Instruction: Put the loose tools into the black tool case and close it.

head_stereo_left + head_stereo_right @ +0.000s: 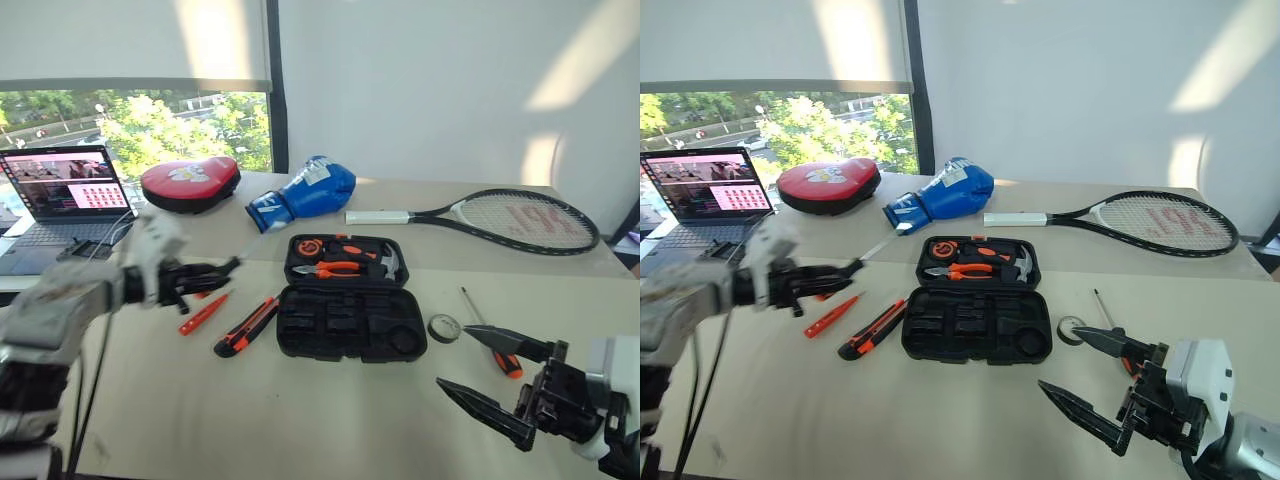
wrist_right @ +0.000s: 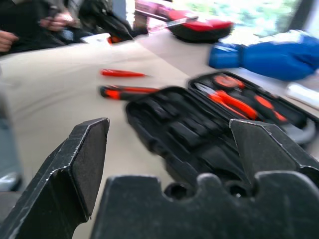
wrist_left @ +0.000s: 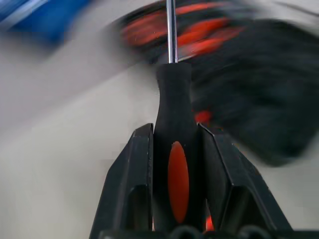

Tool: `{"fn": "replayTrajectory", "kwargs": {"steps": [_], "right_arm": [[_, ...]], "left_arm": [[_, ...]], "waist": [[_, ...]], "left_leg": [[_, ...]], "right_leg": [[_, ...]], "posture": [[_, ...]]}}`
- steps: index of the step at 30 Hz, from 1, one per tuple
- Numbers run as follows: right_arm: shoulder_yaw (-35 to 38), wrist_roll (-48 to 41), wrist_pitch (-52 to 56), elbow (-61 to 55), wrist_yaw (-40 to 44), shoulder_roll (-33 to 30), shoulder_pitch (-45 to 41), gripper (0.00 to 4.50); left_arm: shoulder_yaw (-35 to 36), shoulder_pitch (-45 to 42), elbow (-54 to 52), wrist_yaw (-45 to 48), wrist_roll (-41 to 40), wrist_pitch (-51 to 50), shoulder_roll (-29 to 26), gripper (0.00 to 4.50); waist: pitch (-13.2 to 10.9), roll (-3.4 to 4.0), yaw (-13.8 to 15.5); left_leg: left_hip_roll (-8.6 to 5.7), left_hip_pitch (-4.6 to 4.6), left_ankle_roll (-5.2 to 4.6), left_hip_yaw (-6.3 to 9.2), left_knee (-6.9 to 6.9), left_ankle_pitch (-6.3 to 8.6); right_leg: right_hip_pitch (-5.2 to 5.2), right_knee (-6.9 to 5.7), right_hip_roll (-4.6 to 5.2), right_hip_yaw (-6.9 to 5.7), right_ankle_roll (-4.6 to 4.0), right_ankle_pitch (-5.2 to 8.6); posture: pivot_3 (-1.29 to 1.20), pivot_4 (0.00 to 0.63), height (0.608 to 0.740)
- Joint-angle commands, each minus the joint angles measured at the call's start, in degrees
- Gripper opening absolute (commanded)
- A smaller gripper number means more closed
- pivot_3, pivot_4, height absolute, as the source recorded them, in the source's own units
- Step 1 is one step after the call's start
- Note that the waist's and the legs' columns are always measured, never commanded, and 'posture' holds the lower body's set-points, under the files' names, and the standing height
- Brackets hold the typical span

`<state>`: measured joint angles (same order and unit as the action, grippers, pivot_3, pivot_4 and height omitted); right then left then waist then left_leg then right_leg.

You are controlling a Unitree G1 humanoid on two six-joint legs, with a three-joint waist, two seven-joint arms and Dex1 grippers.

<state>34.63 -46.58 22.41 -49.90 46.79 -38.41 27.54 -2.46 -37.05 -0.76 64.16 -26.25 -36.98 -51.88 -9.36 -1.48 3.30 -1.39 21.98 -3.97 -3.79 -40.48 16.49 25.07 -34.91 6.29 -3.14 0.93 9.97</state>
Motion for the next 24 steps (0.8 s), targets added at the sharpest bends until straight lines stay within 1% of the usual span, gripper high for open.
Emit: {"fn": "replayTrajectory", "kwargs": {"steps": [1, 3, 4, 6, 8, 11, 13, 17, 24], "right_arm": [[2.8, 0.5, -0.4, -4.1, -3.4, 1.9, 4.1, 4.5], [3.6, 0.9, -1.0, -5.5, -4.3, 2.8, 6.1, 4.5], [3.9, 1.1, -1.5, -6.5, -4.8, 3.3, 6.9, 4.5], [4.8, 1.7, -2.5, -8.6, -5.9, 4.5, 8.8, 4.5], [5.1, 2.5, -4.6, -9.9, -6.5, 5.1, 11.8, 4.5], [3.8, 2.4, -9.0, -10.1, -8.1, 4.3, 15.1, 4.5], [2.6, 2.5, -12.7, -10.1, -9.2, 3.3, 17.8, 4.5], [0.3, 4.5, -18.0, -10.1, -12.0, 0.9, 22.6, 4.5], [-1.4, 4.8, -22.9, -10.1, -16.4, -2.4, 27.2, 4.5]], "left_arm": [[-12.9, -11.2, 10.5, 8.6, 9.9, 10.7, 6.7, 0.86], [-17.5, -15.3, 16.6, 11.6, 14.5, 16.1, 9.9, 0.86], [-19.2, -17.2, 20.4, 12.7, 16.5, 19.1, 11.7, 0.86], [-22.3, -21.4, 29.1, 13.3, 20.7, 23.5, 15.8, 0.86], [-24.2, -25.5, 37.0, 12.9, 24.0, 25.1, 19.9, 0.86], [-24.3, -28.8, 43.9, 13.0, 26.1, 24.8, 23.4, 0.86], [-24.1, -30.3, 46.8, 13.3, 27.1, 24.0, 25.0, 0.86], [-25.5, -31.0, 51.8, 13.7, 31.2, 29.1, 26.3, 0.86], [-24.6, -33.0, 59.5, 10.0, 35.2, 33.7, 29.3, 0.86]], "waist": [[0.0, 0.06, 0.2], [0.0, 0.06, 0.0], [0.0, 0.06, -0.4], [0.0, 0.03, -1.1], [0.0, -0.01, -1.2], [0.0, -0.05, -1.4], [0.0, -0.05, -1.4], [0.0, -0.06, -1.4], [-0.1, -0.12, -1.1]], "left_leg": [[-0.03, -0.01, -0.17, 0.0, -0.01, -0.05], [-0.01, 0.1, -0.34, -0.03, -0.18, 0.01], [0.03, 0.15, -0.68, -0.04, -0.3, 0.22], [0.05, 0.2, -0.9, -0.06, -0.39, 0.34], [0.05, 0.31, -0.99, -0.06, -0.49, 0.39], [0.04, 0.36, -1.12, -0.07, -0.57, 0.47], [0.04, 0.36, -1.22, -0.07, -0.63, 0.53], [0.01, 0.4, -1.34, -0.07, -0.75, 0.67], [0.02, 0.53, -1.6, -0.05, -1.15, 0.9]], "right_leg": [[-0.06, 0.0, 0.0, 0.01, 0.02, 0.01], [-0.05, 0.01, -0.14, -0.03, 0.02, 0.02], [-0.02, -0.02, -0.19, 0.0, 0.03, 0.02], [0.03, -0.02, -0.21, 0.06, 0.06, 0.03], [0.08, -0.03, -0.21, 0.06, 0.12, 0.06], [0.1, -0.02, -0.2, 0.08, 0.33, 0.16], [0.1, -0.03, -0.17, 0.13, 0.35, 0.16], [0.1, -0.04, -0.09, 0.14, 0.5, 0.25], [0.06, -0.06, 0.11, 0.14, 0.68, 0.27]], "posture": [[0.0, 0.15, 0.74], [0.0, 0.15, 0.74], [0.0, 0.15, 0.74], [0.0, 0.15, 0.74], [0.0, 0.15, 0.74], [0.0, 0.15, 0.74], [0.0, 0.15, 0.74], [0.0, 0.15, 0.74], [0.0, 0.15, 0.74]]}}
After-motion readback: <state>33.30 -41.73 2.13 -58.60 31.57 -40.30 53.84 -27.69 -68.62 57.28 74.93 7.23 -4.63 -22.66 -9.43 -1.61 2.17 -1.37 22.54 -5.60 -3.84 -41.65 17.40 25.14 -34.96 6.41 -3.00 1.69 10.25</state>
